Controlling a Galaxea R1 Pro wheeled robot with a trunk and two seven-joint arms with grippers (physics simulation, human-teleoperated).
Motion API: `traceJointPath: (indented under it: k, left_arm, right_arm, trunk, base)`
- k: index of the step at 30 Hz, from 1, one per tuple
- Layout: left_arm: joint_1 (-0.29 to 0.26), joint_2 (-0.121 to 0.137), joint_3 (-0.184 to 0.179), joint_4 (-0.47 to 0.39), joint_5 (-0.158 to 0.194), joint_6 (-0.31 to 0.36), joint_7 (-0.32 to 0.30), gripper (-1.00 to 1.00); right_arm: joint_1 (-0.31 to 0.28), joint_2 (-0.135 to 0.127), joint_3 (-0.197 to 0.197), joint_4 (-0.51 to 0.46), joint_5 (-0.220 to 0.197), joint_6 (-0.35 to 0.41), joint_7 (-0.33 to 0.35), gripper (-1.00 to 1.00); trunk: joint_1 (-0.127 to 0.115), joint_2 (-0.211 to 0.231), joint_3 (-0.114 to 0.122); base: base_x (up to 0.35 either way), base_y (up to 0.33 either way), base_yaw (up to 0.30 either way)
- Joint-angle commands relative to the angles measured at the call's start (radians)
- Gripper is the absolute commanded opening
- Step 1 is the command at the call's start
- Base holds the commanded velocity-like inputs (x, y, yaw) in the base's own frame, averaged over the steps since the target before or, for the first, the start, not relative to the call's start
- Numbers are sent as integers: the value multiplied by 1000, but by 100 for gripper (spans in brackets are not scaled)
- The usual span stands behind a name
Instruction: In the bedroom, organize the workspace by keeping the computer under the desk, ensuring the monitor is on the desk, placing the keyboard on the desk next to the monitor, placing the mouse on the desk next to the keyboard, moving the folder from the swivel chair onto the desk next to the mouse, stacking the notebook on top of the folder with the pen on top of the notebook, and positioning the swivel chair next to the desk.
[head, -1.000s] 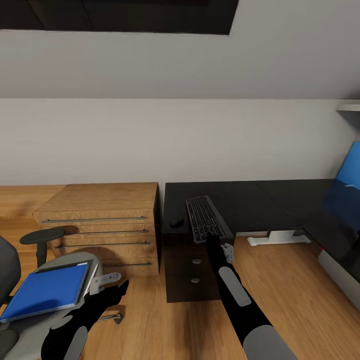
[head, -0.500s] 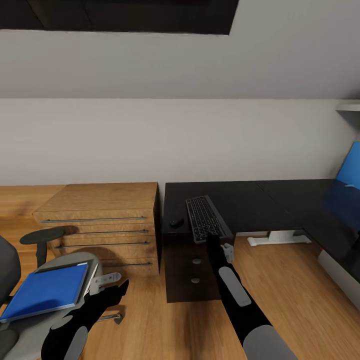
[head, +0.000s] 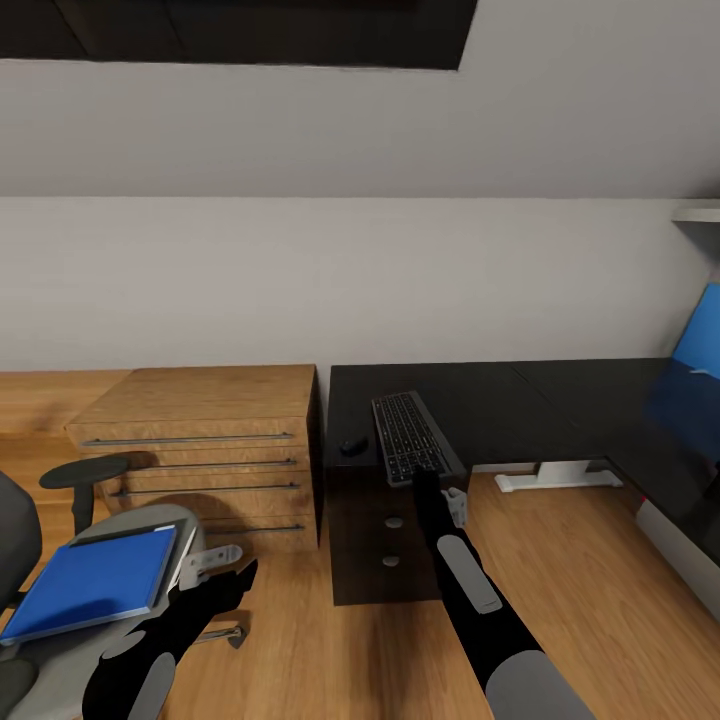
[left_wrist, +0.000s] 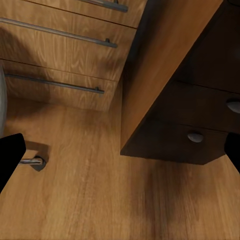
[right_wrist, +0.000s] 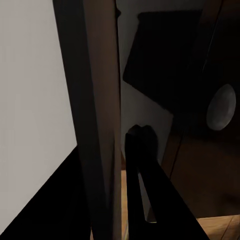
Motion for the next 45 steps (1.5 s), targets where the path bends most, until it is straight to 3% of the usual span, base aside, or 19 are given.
traceJointPath:
  k: [1, 16, 17, 45]
  left_arm:
    - [-1, 1, -2, -1, 11, 4, 9, 100]
    - [-1, 1, -2, -1, 11, 4, 9, 100]
    - [-1, 1, -1, -1, 11, 4, 9, 100]
    - [-1, 1, -1, -1, 11, 4, 9, 100]
  right_arm:
    - [0, 0, 2, 3, -24, -6, -13, -100]
    - [0, 0, 3, 3, -24, -7, -13, -100]
    - [0, 0, 3, 3, -24, -7, -14, 100]
    - [0, 0, 2, 6, -27, -4, -16, 100]
  trunk:
    - [0, 0, -1]
    - [0, 0, -1]
    - [0, 0, -1]
    - [0, 0, -1]
  base:
    - [0, 0, 0]
    - [0, 0, 0]
    - [0, 0, 0]
    - [-41, 0, 0]
